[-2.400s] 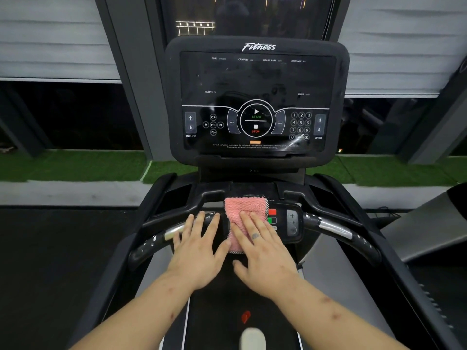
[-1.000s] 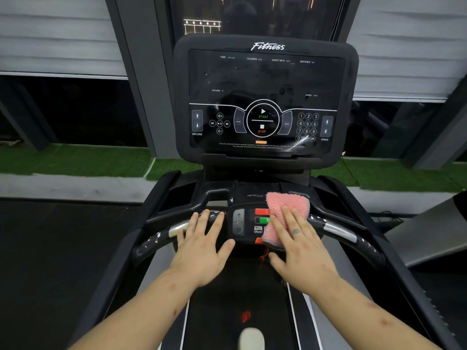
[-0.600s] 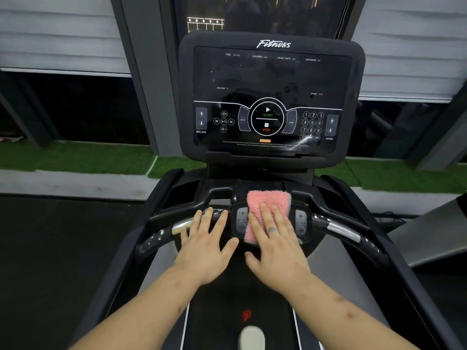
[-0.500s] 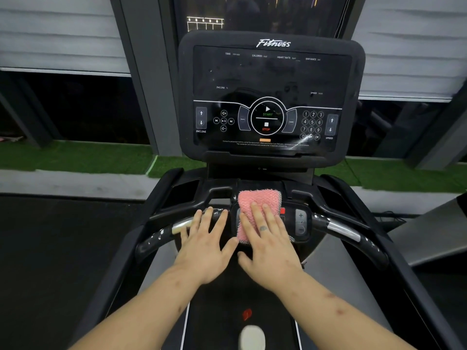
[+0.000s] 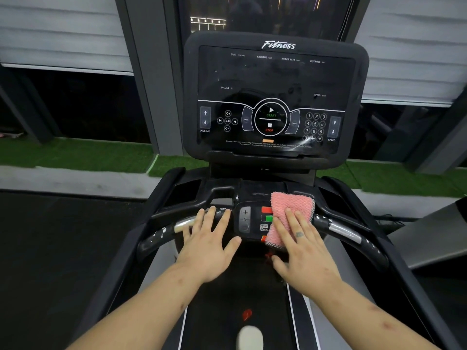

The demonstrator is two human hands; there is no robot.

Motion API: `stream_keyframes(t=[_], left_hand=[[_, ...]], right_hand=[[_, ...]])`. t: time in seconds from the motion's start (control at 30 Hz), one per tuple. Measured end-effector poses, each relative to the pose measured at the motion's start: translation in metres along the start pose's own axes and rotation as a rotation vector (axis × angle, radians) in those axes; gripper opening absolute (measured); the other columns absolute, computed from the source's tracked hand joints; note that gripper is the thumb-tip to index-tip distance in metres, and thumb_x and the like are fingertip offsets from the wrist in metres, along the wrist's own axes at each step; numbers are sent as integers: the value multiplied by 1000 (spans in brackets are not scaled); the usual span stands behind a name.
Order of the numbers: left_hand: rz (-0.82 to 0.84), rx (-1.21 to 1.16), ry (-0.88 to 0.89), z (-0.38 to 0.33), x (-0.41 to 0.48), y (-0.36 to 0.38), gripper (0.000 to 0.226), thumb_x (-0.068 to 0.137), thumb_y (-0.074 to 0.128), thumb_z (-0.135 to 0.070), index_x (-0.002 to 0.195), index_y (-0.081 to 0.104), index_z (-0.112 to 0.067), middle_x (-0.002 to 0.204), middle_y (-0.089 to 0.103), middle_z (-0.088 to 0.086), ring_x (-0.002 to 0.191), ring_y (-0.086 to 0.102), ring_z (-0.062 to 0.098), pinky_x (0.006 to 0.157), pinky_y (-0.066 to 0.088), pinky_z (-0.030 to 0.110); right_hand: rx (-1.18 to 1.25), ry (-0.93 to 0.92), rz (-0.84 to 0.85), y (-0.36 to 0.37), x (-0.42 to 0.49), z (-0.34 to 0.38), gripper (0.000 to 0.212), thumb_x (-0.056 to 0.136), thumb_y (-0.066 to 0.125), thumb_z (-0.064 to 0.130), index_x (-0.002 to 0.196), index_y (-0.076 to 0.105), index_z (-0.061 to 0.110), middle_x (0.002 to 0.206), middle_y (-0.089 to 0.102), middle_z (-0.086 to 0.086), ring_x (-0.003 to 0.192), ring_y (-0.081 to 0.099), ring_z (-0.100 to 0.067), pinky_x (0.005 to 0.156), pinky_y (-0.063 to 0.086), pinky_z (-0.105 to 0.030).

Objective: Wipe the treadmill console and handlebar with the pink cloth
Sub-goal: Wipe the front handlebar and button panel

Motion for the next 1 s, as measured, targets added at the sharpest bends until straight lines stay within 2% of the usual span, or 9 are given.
stream_keyframes(t=[0.13,0.3,0.43,0.7,0.87,1.0], left_hand=[[1,5,-3,-1,1,0,74,102,24,-70,161,-11,-44,173,-15,-2,156,-24,21,128,-2,55],[3,-8,13,1,0,1,74,101,23,-71,162,-10,-44,173,-16,-3,156,-25,20,128,-2,56],[-2,-5,10,1,0,2,74,101,23,-71,162,-9,-44,173,-15,-3,156,-24,19,128,0,56],[-6,7,5,2,2,3,75,100,22,-72,162,-9,-44,173,-14,-3,157,-23,20,128,1,56],[-5,11,-4,1,3,3,76,100,25,-72,162,-9,-44,173,-14,-3,157,-23,20,128,2,56],[-2,9,5,1,1,0,76,101,25,-72,163,-9,-43,173,-14,-3,157,-22,20,128,2,56]], right_hand=[[23,8,-17,0,3,11,90,91,35,70,165,3,30,172,-11,-2,158,-16,-21,129,9,-50],[54,-19,-11,-10,17,42,87,95,24,74,163,-14,34,168,-28,1,154,-30,-20,128,-8,-46],[68,-78,-40,-10,25,61,84,97,25,73,162,-10,34,167,-29,2,152,-33,-19,127,-10,-45],[48,-47,-28,-8,14,25,85,96,28,71,161,-14,37,168,-28,4,154,-28,-17,129,-2,-45],[33,27,-48,-7,0,-11,89,93,34,70,164,-4,34,171,-18,2,158,-18,-18,130,9,-47],[34,46,-22,3,-14,-16,90,92,32,70,165,-3,30,172,-17,-1,157,-20,-19,129,12,-48]])
Point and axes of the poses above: each hand's wrist, its own x-axis towards the middle knuckle, its own y-axis out of the palm, z = x × y, the point moved 4 cm from there along x, towards the middle knuckle
